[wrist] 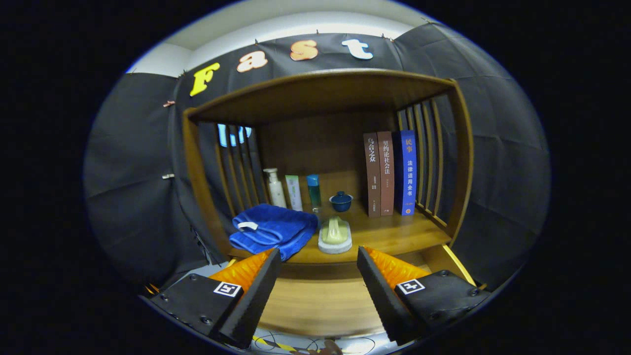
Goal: Pull open the drawer, take out the items inside it, and place them on the countertop above the cabinet.
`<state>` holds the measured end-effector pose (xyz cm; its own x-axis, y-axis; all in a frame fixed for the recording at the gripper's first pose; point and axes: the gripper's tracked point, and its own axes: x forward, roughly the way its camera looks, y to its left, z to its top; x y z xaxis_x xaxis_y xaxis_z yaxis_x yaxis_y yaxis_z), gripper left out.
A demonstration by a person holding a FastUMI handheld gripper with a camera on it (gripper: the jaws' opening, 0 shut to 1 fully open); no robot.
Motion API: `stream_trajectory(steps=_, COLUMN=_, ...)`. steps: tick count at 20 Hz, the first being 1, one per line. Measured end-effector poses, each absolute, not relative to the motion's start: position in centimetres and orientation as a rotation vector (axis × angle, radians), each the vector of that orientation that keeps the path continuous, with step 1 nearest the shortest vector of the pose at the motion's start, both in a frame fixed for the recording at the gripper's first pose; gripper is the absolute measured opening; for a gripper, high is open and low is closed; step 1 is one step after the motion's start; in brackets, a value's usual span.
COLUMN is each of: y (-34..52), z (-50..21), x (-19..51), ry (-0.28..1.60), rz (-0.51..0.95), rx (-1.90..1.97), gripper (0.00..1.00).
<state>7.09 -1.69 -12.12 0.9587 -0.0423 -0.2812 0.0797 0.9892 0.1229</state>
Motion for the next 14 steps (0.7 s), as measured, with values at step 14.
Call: stream_trajectory(steps=14, y=-2.6, z=-28.3, x=-2.4, ry=0.406, rz=-0.155, rx=0.134, gripper=0.99)
